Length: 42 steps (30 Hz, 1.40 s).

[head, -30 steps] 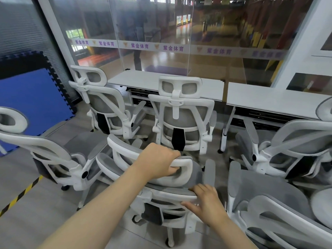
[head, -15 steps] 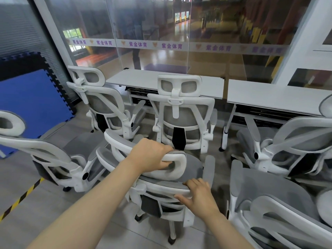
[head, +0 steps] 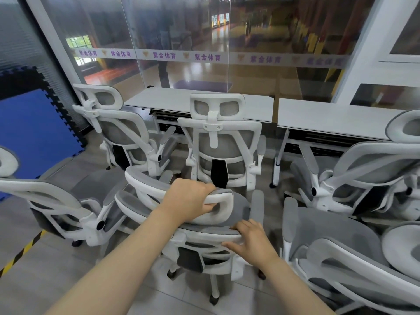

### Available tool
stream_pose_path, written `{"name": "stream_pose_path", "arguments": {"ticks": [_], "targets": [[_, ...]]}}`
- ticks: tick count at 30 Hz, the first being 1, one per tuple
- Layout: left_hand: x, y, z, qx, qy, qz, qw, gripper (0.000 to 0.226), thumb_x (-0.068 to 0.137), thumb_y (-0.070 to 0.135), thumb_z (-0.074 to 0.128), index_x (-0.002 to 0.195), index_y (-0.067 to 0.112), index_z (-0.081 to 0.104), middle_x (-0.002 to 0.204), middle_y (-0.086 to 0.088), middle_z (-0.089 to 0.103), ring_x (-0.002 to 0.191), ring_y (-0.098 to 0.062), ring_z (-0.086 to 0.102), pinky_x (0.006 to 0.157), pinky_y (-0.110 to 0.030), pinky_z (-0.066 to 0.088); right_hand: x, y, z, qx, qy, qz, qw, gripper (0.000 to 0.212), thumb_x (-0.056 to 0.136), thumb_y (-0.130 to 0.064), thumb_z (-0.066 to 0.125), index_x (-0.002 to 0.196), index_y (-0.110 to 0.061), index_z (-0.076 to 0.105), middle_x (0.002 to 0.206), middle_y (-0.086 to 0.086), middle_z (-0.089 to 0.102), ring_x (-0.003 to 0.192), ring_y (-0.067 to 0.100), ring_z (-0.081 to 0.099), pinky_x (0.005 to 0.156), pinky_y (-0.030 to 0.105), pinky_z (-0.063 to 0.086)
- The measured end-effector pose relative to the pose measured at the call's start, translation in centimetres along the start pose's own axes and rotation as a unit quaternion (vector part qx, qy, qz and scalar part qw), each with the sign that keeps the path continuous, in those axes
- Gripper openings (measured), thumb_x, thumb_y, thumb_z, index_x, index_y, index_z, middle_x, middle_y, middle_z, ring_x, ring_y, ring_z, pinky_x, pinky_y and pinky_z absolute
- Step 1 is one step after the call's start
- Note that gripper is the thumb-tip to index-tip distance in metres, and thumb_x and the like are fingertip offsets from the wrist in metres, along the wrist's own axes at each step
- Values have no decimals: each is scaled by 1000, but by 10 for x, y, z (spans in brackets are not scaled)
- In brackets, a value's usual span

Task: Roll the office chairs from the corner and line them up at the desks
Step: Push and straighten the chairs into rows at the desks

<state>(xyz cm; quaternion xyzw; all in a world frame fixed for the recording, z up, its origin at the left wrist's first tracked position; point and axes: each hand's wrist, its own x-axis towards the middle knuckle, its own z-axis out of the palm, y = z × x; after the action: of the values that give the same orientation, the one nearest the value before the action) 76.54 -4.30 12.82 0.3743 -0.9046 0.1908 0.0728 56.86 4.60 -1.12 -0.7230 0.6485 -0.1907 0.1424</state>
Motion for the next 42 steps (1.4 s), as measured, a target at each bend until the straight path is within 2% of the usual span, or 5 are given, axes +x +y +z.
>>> {"name": "stream_pose_path", "arguments": {"ticks": [8, 13, 24, 28, 42], "targets": [[-6, -2, -8, -8, -13, 0, 1000, 27, 65, 54, 69, 69, 30, 58, 48, 8, 53, 40, -14, 48, 44, -21, 16, -2, -7, 3, 0, 6, 2, 1000, 77, 71, -90, 30, 106, -29, 60, 99, -15, 60, 93, 7, 46, 89, 24, 35], [-8, -1, -10, -17, -29, -21, 999, 29, 82, 56, 51, 97, 32, 57, 76, 6, 64, 66, -18, 60, 48, -28, 21, -7, -13, -4, -13, -11, 5, 1000, 68, 76, -83, 38, 115, -30, 56, 108, -12, 56, 103, 10, 46, 94, 25, 34], [-1, 36, -20, -122, -40, -23, 991, 51, 88, 38, 53, 136, 23, 44, 130, 3, 57, 114, -21, 55, 89, -34, 40, -50, 7, -60, -46, -14, 60, 997, 58, 95, -44, 47, 146, -20, 34, 150, -1, 35, 140, 18, 26, 119, 35, 12], [15, 75, -33, -132, -51, 16, 990, 55, 92, 41, 50, 143, 24, 36, 148, 3, 41, 133, -19, 40, 110, -36, 30, -77, 24, -111, -85, 18, 90, 992, 59, 95, -42, 48, 148, -20, 30, 154, 3, 30, 143, 20, 21, 120, 36, 10], [108, 209, -51, -208, -33, 126, 969, 53, 93, 43, 49, 142, 24, 39, 148, 5, 42, 133, -16, 40, 108, -33, 34, -161, 103, -279, -199, 157, 164, 953, 50, 90, -39, 55, 136, -21, 45, 136, 1, 49, 130, 22, 38, 115, 45, 24]]}}
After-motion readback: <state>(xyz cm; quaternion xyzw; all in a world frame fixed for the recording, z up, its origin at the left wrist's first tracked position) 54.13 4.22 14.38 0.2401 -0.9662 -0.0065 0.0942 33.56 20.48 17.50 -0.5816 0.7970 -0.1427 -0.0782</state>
